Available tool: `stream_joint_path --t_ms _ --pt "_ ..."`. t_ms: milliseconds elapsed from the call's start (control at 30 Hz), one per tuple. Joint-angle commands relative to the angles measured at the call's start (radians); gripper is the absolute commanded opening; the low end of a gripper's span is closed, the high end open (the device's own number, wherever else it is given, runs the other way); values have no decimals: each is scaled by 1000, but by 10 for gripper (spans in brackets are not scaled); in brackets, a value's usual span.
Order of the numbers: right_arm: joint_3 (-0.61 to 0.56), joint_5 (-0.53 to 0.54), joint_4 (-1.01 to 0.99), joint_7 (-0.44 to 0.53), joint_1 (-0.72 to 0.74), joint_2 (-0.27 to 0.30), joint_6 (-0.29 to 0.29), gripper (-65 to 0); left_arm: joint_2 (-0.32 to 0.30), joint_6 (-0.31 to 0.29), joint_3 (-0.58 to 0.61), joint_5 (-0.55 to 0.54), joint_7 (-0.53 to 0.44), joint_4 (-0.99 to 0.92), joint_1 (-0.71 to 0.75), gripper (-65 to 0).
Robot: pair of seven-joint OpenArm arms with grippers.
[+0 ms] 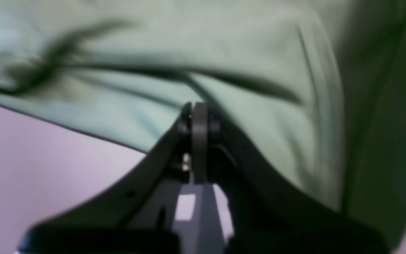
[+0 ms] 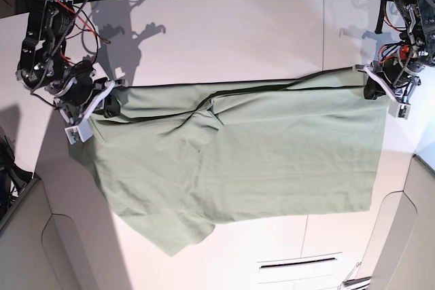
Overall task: Fold the T-shirt properly
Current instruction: 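Pull the folded edge taut with both grippers and release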
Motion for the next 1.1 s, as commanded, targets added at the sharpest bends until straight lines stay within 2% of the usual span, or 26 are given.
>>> stream_joint_path --t_ms 0,100,300,433,533,667,933,1067 --pt "3 -8 11 37 3 18 -22 -650 -12 13 -3 19 19 -9 -1 -650" --pt "3 -27 -20 48 -3 55 -71 -650 -12 12 -3 19 49 -24 2 -650" --pt "3 -21 -113 43 2 115 -71 -650 -12 12 -3 19 72 -24 1 -650" --pt "3 46 -117 -50 -3 145 -66 -650 -12 12 -4 18 140 -24 5 -650" --pt "3 124 -109 -101 -21 171 -45 -650 -12 12 -14 17 142 -22 29 -650" --pt "12 159 -64 -127 -87 178 -33 -650 -12 9 -36 -11 142 -21 86 -650" --pt "43 159 98 -176 -258 178 -33 -650 -11 -1 -121 -93 161 48 230 -650" --pt "87 159 184 -179 -342 178 -33 -650 -11 -52 -192 -202 208 128 322 -650"
